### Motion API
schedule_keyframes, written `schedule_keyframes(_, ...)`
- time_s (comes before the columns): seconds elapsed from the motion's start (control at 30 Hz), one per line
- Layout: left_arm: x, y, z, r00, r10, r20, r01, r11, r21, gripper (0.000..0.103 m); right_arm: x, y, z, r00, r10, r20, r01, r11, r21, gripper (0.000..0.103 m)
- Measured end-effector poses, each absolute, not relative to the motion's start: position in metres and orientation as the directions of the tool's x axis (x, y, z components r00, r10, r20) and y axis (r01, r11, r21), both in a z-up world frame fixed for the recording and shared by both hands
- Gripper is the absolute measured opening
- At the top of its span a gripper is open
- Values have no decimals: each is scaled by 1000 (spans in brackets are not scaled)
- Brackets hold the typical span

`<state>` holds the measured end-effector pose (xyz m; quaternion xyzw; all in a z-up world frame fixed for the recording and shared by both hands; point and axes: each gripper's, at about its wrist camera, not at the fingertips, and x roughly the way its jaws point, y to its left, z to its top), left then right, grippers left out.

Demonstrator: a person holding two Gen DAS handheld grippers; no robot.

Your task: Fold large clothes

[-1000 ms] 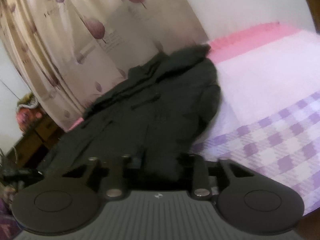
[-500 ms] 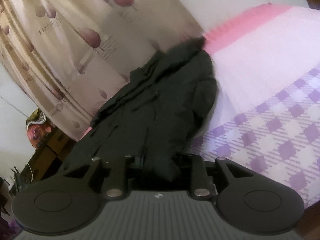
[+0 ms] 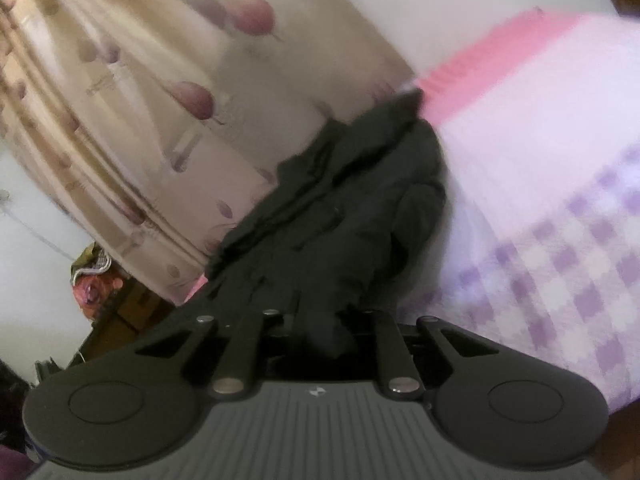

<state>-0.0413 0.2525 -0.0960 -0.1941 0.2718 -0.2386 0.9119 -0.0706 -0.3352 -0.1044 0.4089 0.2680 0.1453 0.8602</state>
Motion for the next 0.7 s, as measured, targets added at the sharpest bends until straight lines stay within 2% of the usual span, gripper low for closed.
schedule_keyframes(0.33, -49, 263, -94, 739, -536, -407, 331, 816, -473, 12, -75, -337, -99, 813, 493, -310, -45, 584, 810, 12)
schedule_keyframes(0.47, -44, 266, -102, 724, -538, -432, 335, 821, -461, 14, -73, -340, -107, 790, 500, -354, -22, 599, 800, 14)
schedule_keyframes(0.5, -43, 265, -104, 723, -530, -442, 330, 828, -453, 17, -72, -341, -109, 786, 501, -363, -12, 599, 800, 15)
schedule_keyframes(0.57, -40, 265, -110, 716, -519, -467, 321, 839, -439, 40, -70, -342, -113, 781, 508, -363, -12, 592, 806, 21)
schedule_keyframes(0.6, -40, 264, -113, 707, -522, -478, 318, 838, -444, 60, -69, -342, -113, 780, 508, -366, -6, 591, 807, 23)
schedule_keyframes(0.63, -39, 264, -116, 702, -526, -479, 316, 834, -453, 71, -67, -341, -114, 777, 511, -368, -5, 589, 808, 27)
schedule_keyframes(0.7, -38, 260, -119, 701, -533, -473, 318, 828, -462, 71, -62, -338, -115, 769, 520, -373, -12, 595, 804, 27)
